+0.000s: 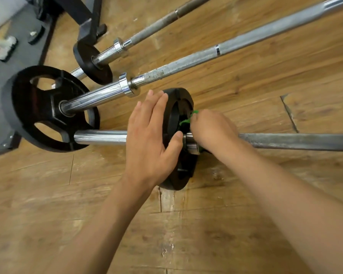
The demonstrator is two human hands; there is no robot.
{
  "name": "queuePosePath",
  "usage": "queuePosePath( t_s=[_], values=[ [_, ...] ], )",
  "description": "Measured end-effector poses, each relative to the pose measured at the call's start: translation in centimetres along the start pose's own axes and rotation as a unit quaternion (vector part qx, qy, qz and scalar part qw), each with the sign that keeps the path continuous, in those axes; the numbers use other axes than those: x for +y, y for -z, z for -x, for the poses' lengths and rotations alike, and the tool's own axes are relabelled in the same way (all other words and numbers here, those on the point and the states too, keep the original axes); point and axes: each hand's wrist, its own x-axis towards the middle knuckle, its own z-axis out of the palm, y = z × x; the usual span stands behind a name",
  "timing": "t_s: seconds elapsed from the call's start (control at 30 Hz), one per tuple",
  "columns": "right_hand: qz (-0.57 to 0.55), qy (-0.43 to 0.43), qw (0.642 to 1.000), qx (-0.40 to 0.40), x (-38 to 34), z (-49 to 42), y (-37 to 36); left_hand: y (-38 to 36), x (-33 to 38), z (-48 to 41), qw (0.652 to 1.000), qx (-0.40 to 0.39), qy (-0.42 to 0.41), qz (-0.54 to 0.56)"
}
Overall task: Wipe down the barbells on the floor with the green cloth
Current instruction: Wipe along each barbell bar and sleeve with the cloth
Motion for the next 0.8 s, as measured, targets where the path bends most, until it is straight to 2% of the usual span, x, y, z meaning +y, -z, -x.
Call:
queuePosePath(
  t_s=[0.07, 0.1, 0.13, 0.23, 0.33, 0.4, 0.53, 0.57, 0.63, 0.73, 0.8],
  values=[
    [-0.032, 0.011, 0.998, -0.055, 0.5, -1.3, 0.6, 0.0, 0.2, 0.4, 1.0, 0.002, -0.001, 0.006],
    [-0.031, 0.031, 0.998, -0.055, 0.6, -1.3, 0.8, -0.1, 0.2, 0.7, 1.0, 0.005, -0.001, 0.01],
    [-0.012, 0.058, 0.997, -0.039, 0.7, -0.6, 0.5, -0.1, 0.3, 1.2, 1.0, 0.01, -0.001, 0.014],
    [0.04, 0.143, 0.981, 0.126, 1.8, 5.1, -2.7, 0.1, 0.7, 3.0, 0.999, 0.019, -0.004, 0.026],
    [0.056, 0.211, 0.969, 0.12, 3.6, 10.8, -5.9, 0.4, 0.8, 5.8, 0.999, 0.019, -0.007, 0.032],
    [0.077, 0.239, 0.958, 0.138, 4.3, 10.5, -6.2, 1.2, 1.1, 6.9, 0.999, 0.021, -0.015, 0.031],
    [0.028, 0.131, 0.989, 0.063, 1.8, 8.5, -3.9, 3.8, 1.2, 5.2, 0.997, -0.052, -0.012, -0.049],
    [0.029, 0.124, 0.99, 0.064, 1.7, 9.0, -4.1, 4.3, 1.0, 4.7, 0.994, -0.087, -0.015, -0.066],
    [0.02, 0.163, 0.982, 0.099, 2.6, 11.6, -5.4, 4.8, 0.7, 4.8, 0.986, -0.143, -0.026, -0.077],
    [0.028, 0.205, 0.974, 0.089, 4.2, 14.4, -7.2, 4.6, 1.7, 7.7, 0.989, -0.138, -0.007, -0.059],
    [0.038, 0.182, 0.977, 0.1, 4.1, 14.0, -7.5, 4.3, 2.6, 9.9, 0.993, -0.109, -0.001, -0.053]
  ],
)
